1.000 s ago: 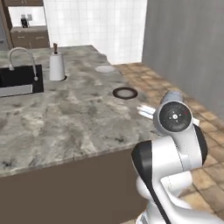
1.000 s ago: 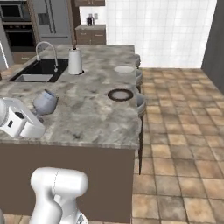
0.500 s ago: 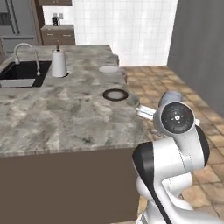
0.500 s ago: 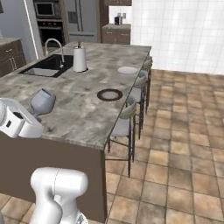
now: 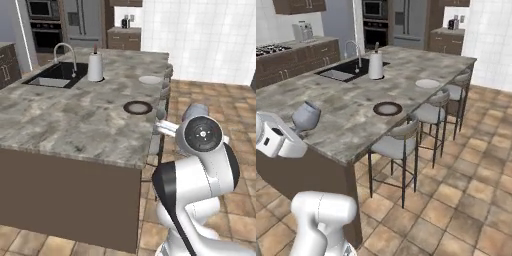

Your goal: Retrieve the wine glasses from the counter and place one next to each plate.

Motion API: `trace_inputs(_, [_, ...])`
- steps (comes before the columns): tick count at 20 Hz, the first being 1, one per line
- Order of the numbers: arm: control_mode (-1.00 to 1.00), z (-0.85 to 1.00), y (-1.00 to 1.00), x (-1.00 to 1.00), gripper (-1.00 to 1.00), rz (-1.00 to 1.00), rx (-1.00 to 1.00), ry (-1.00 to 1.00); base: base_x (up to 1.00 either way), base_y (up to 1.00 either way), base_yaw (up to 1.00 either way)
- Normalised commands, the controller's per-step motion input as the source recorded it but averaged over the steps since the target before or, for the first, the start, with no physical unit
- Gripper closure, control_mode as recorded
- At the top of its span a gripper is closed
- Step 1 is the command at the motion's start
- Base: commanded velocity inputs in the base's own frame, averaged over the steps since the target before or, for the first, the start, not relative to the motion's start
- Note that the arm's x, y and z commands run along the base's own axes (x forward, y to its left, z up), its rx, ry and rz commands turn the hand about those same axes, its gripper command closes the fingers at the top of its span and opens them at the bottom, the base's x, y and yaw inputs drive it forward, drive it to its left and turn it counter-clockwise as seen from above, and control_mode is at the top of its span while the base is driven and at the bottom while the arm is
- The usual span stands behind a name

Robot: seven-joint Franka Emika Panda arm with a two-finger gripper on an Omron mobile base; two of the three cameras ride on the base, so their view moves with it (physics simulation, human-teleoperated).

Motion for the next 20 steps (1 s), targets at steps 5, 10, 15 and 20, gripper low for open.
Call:
trace_inputs(5, [1.00,0.00,0.00,0.00,1.00,0.00,0.00,0.00,0.38,-0.92,0.64])
trace_inputs(10, [1.00,0.00,0.00,0.00,1.00,0.00,0.00,0.00,0.84,-0.97,0.54])
trace_inputs(15, [1.00,0.00,0.00,0.00,1.00,0.00,0.00,0.00,0.63,-0.99,0.52])
trace_inputs(20, [1.00,0.00,0.00,0.00,1.00,0.00,0.00,0.00,0.00,-1.00,0.44])
